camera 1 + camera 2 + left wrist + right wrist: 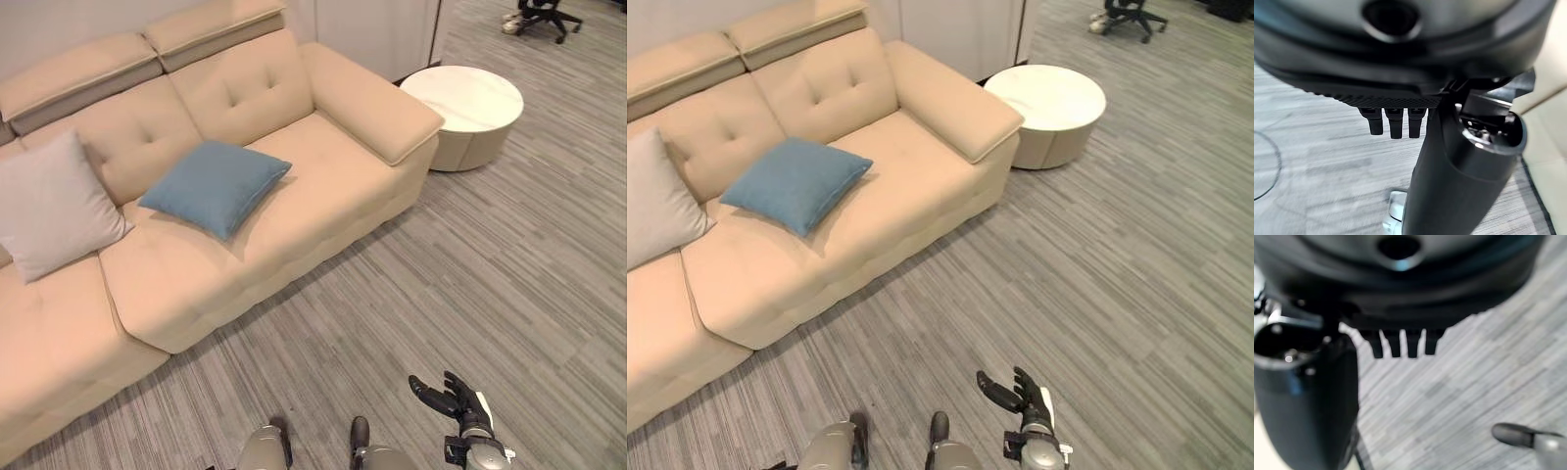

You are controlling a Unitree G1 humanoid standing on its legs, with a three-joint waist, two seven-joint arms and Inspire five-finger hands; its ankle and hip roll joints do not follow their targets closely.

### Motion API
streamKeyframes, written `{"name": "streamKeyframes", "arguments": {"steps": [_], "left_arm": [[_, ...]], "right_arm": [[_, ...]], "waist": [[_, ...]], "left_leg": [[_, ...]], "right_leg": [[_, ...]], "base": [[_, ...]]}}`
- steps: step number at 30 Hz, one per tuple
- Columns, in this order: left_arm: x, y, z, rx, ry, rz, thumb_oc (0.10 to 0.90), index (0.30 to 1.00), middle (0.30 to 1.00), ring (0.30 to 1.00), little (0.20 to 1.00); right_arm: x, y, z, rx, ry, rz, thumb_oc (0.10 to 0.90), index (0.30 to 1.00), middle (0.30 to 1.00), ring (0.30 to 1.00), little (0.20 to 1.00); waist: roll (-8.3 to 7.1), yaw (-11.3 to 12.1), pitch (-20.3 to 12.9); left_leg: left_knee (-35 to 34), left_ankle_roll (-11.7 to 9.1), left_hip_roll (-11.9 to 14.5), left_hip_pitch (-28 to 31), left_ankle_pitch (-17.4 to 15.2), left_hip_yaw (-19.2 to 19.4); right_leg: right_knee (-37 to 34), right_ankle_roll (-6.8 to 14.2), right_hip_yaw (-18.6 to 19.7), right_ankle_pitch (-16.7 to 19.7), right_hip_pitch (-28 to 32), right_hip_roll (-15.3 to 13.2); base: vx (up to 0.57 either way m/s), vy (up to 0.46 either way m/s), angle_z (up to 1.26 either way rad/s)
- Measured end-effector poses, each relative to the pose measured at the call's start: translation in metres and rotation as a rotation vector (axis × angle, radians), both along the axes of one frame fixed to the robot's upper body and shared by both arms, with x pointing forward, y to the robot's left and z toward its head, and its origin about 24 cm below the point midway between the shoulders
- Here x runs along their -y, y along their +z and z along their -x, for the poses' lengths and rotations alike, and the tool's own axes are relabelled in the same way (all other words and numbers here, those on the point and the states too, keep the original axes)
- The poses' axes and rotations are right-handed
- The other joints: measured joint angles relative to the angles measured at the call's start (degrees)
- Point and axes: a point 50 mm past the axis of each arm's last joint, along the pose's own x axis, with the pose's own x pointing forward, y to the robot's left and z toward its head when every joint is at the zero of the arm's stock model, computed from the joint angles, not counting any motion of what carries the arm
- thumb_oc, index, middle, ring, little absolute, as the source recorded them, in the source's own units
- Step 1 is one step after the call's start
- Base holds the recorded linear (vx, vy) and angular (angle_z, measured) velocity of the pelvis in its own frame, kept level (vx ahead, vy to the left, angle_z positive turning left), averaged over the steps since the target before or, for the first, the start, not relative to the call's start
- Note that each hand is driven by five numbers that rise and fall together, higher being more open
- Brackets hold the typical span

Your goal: Pick up all the scattered cushions and arrange them neatly on the sofa.

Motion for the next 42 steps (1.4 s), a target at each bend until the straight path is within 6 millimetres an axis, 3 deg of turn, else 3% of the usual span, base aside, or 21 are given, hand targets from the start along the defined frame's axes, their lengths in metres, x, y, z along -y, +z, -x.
{"name": "streamKeyframes", "arguments": {"steps": [1, 4, 7, 8, 9, 11, 12, 15, 18, 22, 23, 26, 28, 30, 33, 34, 35, 38, 39, 41, 42], "left_arm": [[0.001, -0.001, 0.003, -0.008, 0.01, 0.006, 0.8, 0.9, 0.9, 0.9, 0.9], [0.003, -0.002, 0.01, -0.04, 0.042, 0.025, 0.8, 0.9, 0.9, 0.9, 0.9], [0.003, -0.004, 0.026, -0.081, 0.07, 0.042, 0.8, 0.9, 0.9, 0.9, 0.9], [0.001, -0.004, 0.027, -0.097, 0.048, 0.038, 0.8, 0.9, 0.9, 0.9, 0.9], [-0.002, -0.003, 0.029, -0.118, 0.01, 0.026, 0.8, 0.9, 0.9, 0.9, 0.9], [-0.014, -0.001, 0.032, -0.139, -0.074, -0.021, 0.8, 0.9, 0.9, 0.9, 0.9], [-0.023, 0.002, 0.032, -0.133, -0.078, -0.044, 0.8, 0.9, 0.9, 0.9, 0.9], [-0.034, 0.008, 0.006, -0.049, -0.112, -0.085, 0.8, 0.9, 0.9, 0.9, 0.9], [-0.025, 0.011, -0.023, 0.033, -0.148, -0.078, 0.8, 0.9, 0.9, 0.9, 0.9], [-0.015, 0.007, -0.02, 0.018, -0.153, -0.053, 0.8, 0.9, 0.9, 0.9, 0.9], [-0.009, 0.004, -0.011, -0.019, -0.151, -0.03, 0.8, 0.9, 0.9, 0.9, 0.9], [-0.018, 0.004, 0.001, -0.053, -0.128, -0.046, 0.8, 0.9, 0.9, 0.9, 0.9], [-0.013, 0.001, 0.012, -0.079, -0.119, -0.028, 0.8, 0.9, 0.9, 0.9, 0.9], [-0.008, -0.001, 0.015, -0.084, -0.116, -0.013, 0.8, 0.9, 0.9, 0.9, 0.9], [-0.005, -0.001, 0.012, -0.067, -0.088, -0.006, 0.8, 0.9, 0.9, 0.9, 0.9], [-0.008, 0.0, 0.01, -0.06, -0.08, -0.011, 0.8, 0.9, 0.9, 0.9, 0.9], [-0.011, 0.001, 0.008, -0.056, -0.081, -0.019, 0.8, 0.9, 0.9, 0.9, 0.9], [-0.018, 0.004, 0.0, -0.035, -0.08, -0.04, 0.8, 0.9, 0.9, 0.9, 0.9], [-0.017, 0.004, 0.001, -0.029, -0.077, -0.034, 0.8, 0.9, 0.9, 0.9, 0.9], [-0.014, 0.003, -0.002, -0.022, -0.079, -0.028, 0.8, 0.9, 0.9, 0.9, 0.9], [-0.012, 0.003, -0.005, -0.016, -0.083, -0.025, 0.8, 0.9, 0.9, 0.9, 0.9]], "right_arm": [[-0.003, 0.0, -0.003, 0.004, 0.003, -0.007, 0.8, 0.9, 0.9, 0.9, 0.9], [-0.006, -0.004, -0.001, -0.012, 0.001, -0.015, 0.8, 0.9, 0.9, 0.9, 0.9], [-0.005, -0.011, 0.017, -0.063, -0.004, -0.014, 0.8, 0.9, 0.9, 0.9, 0.9], [-0.005, -0.015, 0.026, -0.095, -0.009, -0.016, 0.8, 0.9, 0.9, 0.9, 0.9], [-0.009, -0.017, 0.029, -0.108, 0.004, -0.023, 0.8, 0.9, 0.9, 0.9, 0.9], [-0.017, -0.021, 0.037, -0.123, 0.0, -0.054, 0.8, 0.9, 0.9, 0.9, 0.9], [-0.023, -0.023, 0.041, -0.132, -0.005, -0.076, 0.8, 0.9, 0.9, 0.9, 0.9], [-0.029, -0.027, 0.044, -0.141, -0.018, -0.115, 0.8, 0.9, 0.9, 0.9, 0.9], [-0.031, -0.023, 0.033, -0.104, -0.03, -0.149, 0.8, 0.9, 0.9, 0.9, 0.9], [-0.033, -0.021, 0.026, -0.071, -0.035, -0.184, 0.8, 0.9, 0.9, 0.9, 0.9], [-0.033, -0.021, 0.026, -0.073, -0.04, -0.191, 0.8, 0.9, 0.9, 0.9, 0.9], [-0.034, -0.026, 0.039, -0.108, -0.05, -0.2, 0.8, 0.9, 0.9, 0.9, 0.9], [-0.025, -0.024, 0.041, -0.114, -0.033, -0.172, 0.8, 0.9, 0.9, 0.9, 0.9], [-0.012, -0.015, 0.036, -0.083, -0.002, -0.125, 0.8, 0.9, 0.9, 0.9, 0.9], [0.002, -0.003, 0.02, -0.037, 0.036, -0.066, 0.8, 0.9, 0.9, 0.9, 0.9], [0.003, -0.002, 0.018, -0.034, 0.056, -0.055, 0.8, 0.9, 0.9, 0.9, 0.9], [0.004, 0.003, 0.005, -0.006, 0.082, -0.039, 0.8, 0.9, 0.9, 0.9, 0.9], [0.002, 0.005, 0.001, -0.005, 0.119, -0.019, 0.8, 0.9, 0.9, 0.9, 0.9], [0.0, 0.007, -0.004, 0.003, 0.137, -0.01, 0.8, 0.9, 0.9, 0.9, 0.9], [-0.003, 0.015, -0.014, 0.049, 0.173, 0.003, 0.8, 0.9, 0.9, 0.9, 0.9], [-0.004, 0.016, -0.019, 0.054, 0.181, 0.007, 0.8, 0.9, 0.9, 0.9, 0.9]], "waist": [[-0.1, 0.9, 0.1], [0.05, 2.0, -0.1], [-0.55, 2.8, -2.1], [-1.55, 2.6, -2.5], [-2.22, 2.1, -2.5], [-3.22, 0.2, -3.5], [-4.29, -0.5, -4.2], [-4.31, -2.5, -4.3], [-2.52, -4.4, -3.3], [-1.85, -6.2, -3.2], [-1.64, -6.8, -2.6], [-4.06, -7.3, -2.5], [-2.06, -7.5, -2.9], [0.43, -7.8, -3.5], [0.56, -8.7, -3.2], [-0.42, -8.6, -2.9], [-0.87, -7.2, -2.5], [-1.89, -6.6, -1.9], [-2.27, -5.3, -2.0], [-1.97, -5.2, -2.0], [-2.37, -5.1, -1.8]], "left_leg": [[-1.7, -1.2, 1.1, -0.9, 0.6, 2.3], [-3.1, -0.7, 2.9, -2.1, 1.7, 6.0], [-2.0, 1.2, 2.6, 0.5, 0.8, 5.9], [-1.4, 4.1, 1.0, 1.6, 1.9, 5.9], [-1.8, 5.5, 0.0, 3.4, 2.3, 5.8], [-3.6, 8.5, -2.1, 6.7, 3.9, 5.9], [-4.6, 9.5, -4.2, 8.1, 2.5, 3.9], [-7.1, 11.0, -7.4, 10.9, 3.0, -1.1], [-8.3, 11.6, -9.6, 13.7, 1.0, -7.0], [-7.1, 10.7, -9.7, 14.5, -0.8, -9.7], [-5.9, 9.8, -9.5, 15.2, -3.5, -11.3], [-2.9, 5.2, -9.3, 16.6, -6.7, -13.2], [-2.2, 2.8, -5.5, 17.8, -8.5, -13.0], [-1.4, 2.6, -2.0, 18.5, -10.4, -13.2], [12.4, -0.8, -1.1, 14.1, -9.6, -11.7], [18.0, -1.6, -1.4, 11.6, -9.0, -12.0], [22.9, -3.2, -1.0, 8.7, -5.4, -12.9], [27.5, -2.6, 0.2, 7.7, -2.4, -11.1], [25.5, 0.0, 0.6, 7.7, -5.7, -9.2], [15.1, 1.9, -2.5, 7.9, -8.0, -7.0], [7.6, 2.5, -5.5, 8.3, -8.0, -8.0]], "right_leg": [[-0.9, -0.1, -0.6, -0.3, 1.4, 1.0], [0.1, -0.9, -1.6, -2.5, 3.8, 2.1], [2.9, 1.5, -1.2, -7.6, 7.2, 1.6], [7.3, 4.3, -1.7, -9.4, 7.5, 0.8], [19.6, 6.7, -1.7, -11.3, 3.7, -1.7], [36.8, 9.3, 1.3, -11.0, -2.9, -4.6], [39.4, 10.5, 2.9, -12.3, -5.0, -5.4], [32.3, 9.6, 4.9, -13.2, -6.5, -4.6], [20.5, 7.8, 7.5, -11.9, -9.5, -3.8], [8.8, 9.3, 8.2, -3.6, -13.1, -5.6], [3.2, 9.5, 6.1, -0.7, -13.5, -7.8], [1.5, 10.9, 1.6, 1.5, -11.7, -11.5], [2.9, 11.6, -0.4, 3.1, -10.8, -8.2], [5.2, 10.5, -0.7, 4.0, -10.3, -5.2], [6.6, 6.8, -0.5, 4.2, -9.5, -3.7], [7.3, 5.4, 0.5, 4.3, -9.6, -4.3], [8.1, 5.0, 1.0, 4.2, -9.2, -3.6], [13.4, 1.9, 1.1, 0.6, -9.9, -3.7], [10.4, 1.9, 1.9, 0.6, -8.7, -3.3], [4.7, 2.0, 3.0, 1.5, -7.8, -3.2], [-0.2, 4.5, 4.2, 2.2, -6.7, -3.1]], "base": [[0.51, 0.139, 0.0], [0.53, 0.183, -0.03], [0.44, 0.2, -0.07], [0.52, 0.327, 0.18], [0.27, 0.193, 0.44], [0.39, 0.14, 0.58], [0.5, 0.121, 0.79], [0.39, 0.045, 1.09], [0.41, -0.067, 1.05], [0.5, -0.107, 0.52], [0.36, -0.128, 0.44], [0.29, -0.123, 0.51], [0.4, -0.176, 0.17], [0.37, -0.26, 0.2], [0.11, -0.242, 0.16], [0.15, -0.166, -0.31], [0.22, -0.107, -0.32], [0.29, 0.02, 0.06], [0.32, 0.204, -0.08], [0.36, 0.21, -0.03], [0.23, 0.102, -0.07]]}}
